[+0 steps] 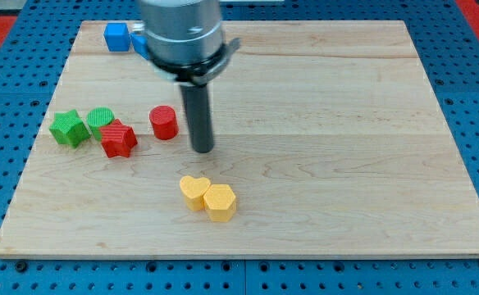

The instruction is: Move the red circle into the green circle

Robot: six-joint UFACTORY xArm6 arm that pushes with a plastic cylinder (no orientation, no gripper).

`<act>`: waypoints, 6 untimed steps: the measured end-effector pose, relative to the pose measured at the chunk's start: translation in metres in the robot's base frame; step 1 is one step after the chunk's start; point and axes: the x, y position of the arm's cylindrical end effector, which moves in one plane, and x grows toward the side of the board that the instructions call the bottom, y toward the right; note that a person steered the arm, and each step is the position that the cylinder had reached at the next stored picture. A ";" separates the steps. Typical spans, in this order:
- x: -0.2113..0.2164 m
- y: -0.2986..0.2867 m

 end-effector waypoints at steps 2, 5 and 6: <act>-0.010 -0.049; -0.045 -0.094; -0.045 -0.120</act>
